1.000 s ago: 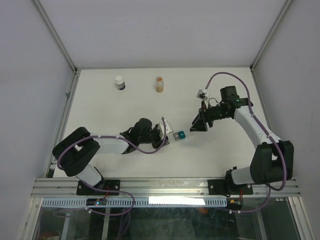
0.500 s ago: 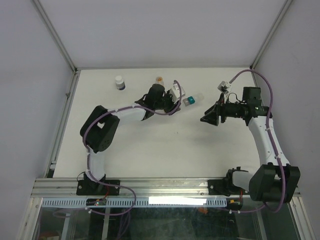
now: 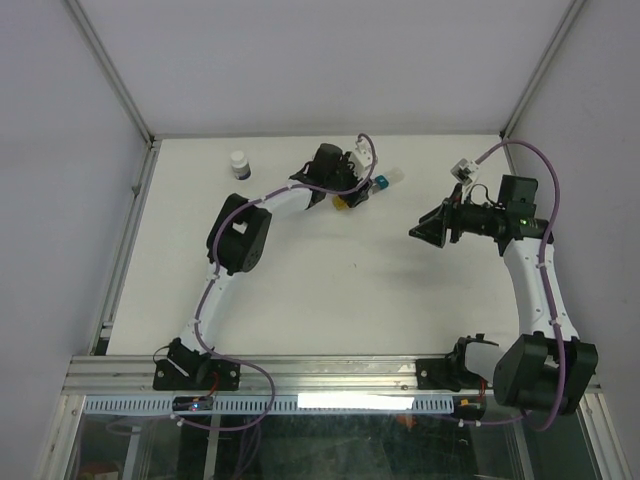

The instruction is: Sort the pills into containers

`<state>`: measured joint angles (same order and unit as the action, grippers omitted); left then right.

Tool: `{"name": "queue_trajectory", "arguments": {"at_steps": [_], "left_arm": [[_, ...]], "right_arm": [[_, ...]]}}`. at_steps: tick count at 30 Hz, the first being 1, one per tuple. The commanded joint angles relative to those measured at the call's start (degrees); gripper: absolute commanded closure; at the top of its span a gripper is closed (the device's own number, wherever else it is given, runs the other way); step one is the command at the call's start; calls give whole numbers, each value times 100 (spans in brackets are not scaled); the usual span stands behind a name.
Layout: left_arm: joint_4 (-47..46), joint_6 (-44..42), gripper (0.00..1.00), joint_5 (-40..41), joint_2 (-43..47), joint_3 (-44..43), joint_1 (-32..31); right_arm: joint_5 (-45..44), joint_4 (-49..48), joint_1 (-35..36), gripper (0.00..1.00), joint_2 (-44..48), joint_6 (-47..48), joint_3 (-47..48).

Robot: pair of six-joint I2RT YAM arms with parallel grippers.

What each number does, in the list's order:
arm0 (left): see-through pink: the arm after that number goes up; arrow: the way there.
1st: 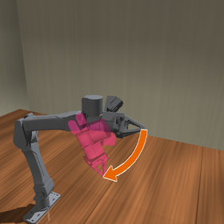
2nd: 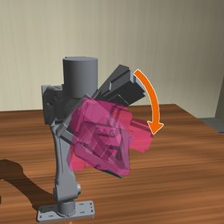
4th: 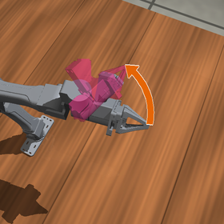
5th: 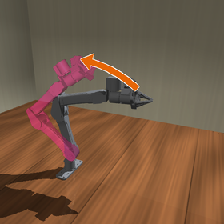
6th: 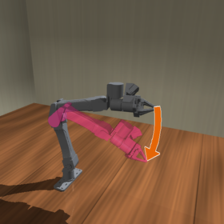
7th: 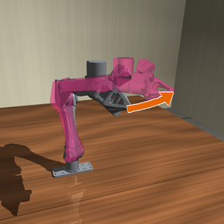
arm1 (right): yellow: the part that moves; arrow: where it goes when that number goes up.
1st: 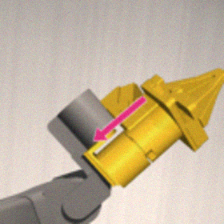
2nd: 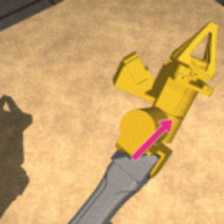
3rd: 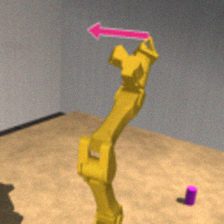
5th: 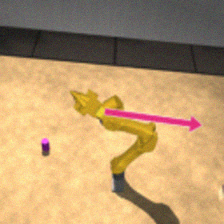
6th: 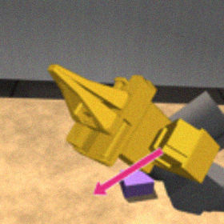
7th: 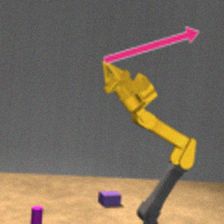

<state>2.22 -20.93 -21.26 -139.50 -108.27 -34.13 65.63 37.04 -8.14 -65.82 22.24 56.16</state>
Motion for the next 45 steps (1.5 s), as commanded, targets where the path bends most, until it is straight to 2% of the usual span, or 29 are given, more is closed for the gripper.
{"name": "queue_trajectory", "arguments": {"at_steps": [1, 3, 6, 13, 15, 17, 19, 20, 22, 24, 28, 29, 30, 31, 32, 33, 35, 39, 42, 45], "left_arm": [[-203, 420, 28, 125, 173, -433, -23], [-465, 676, 25, 136, 655, -197, -17], [-951, 945, 24, -10, 1642, 715, -19], [-1846, 1698, 24, -146, 3996, 3272, 31], [-1882, 1962, 22, 138, 4597, 3888, 70], [-1962, 2271, 20, 755, 5131, 4491, 195], [-2050, 2681, 18, 1092, 5529, 4972, 537], [-2076, 2979, 16, 1196, 5692, 5148, 928], [-2117, 3564, 14, 1357, 5865, 5355, 1492], [-2287, 4118, 14, 1192, 5988, 5519, 1940], [-2379, 4612, 14, 761, 6170, 5628, 2224], [-2259, 4658, 14, 668, 6239, 5586, 2223], [-2099, 4685, 13, 567, 6345, 5537, 2228], [-1959, 4725, 11, 468, 6471, 5503, 2243], [-1840, 4766, 6, 378, 6638, 5472, 2269], [-1693, 4807, 2, 326, 6805, 5430, 2280], [-1352, 4806, 1, 286, 7148, 5283, 2295], [-946, 4834, 1, 139, 7776, 5102, 2301], [-918, 4955, 1, -89, 8207, 5098, 2306], [-871, 5034, 1, -362, 8462, 5060, 2306]], "right_arm": [[194, -223, -81, 36, 116, -115, -20], [186, -230, -102, 36, 114, -115, -32], [168, -255, -112, 36, 129, -101, -53], [185, -526, -123, 36, 324, -101, -206], [156, -677, -126, 36, 422, -155, -268], [172, -796, -144, 36, 521, -259, -331], [180, -884, -155, 35, 588, -323, -375], [180, -928, -159, 35, 614, -366, -394], [187, -973, -168, 35, 638, -414, -429], [149, -970, -170, 35, 668, -413, -447], [-380, -1115, -166, 31, 781, -427, -435], [-706, -1195, -170, 27, 815, -483, -359], [-1071, -1324, -165, 18, 855, -588, -262], [-1582, -1473, -163, 4, 897, -786, -120], [-2041, -1626, -167, 1, 949, -949, 53], [-2594, -1756, -170, 0, 1008, -1174, 291], [-3177, -1893, -168, 0, 1096, -1308, 710], [-2946, -1451, -167, 0, 951, -1650, 1907], [-2774, -1453, -165, 0, 916, -2254, 2250], [-2962, -1357, -162, 0, 930, -2750, 2528]]}}
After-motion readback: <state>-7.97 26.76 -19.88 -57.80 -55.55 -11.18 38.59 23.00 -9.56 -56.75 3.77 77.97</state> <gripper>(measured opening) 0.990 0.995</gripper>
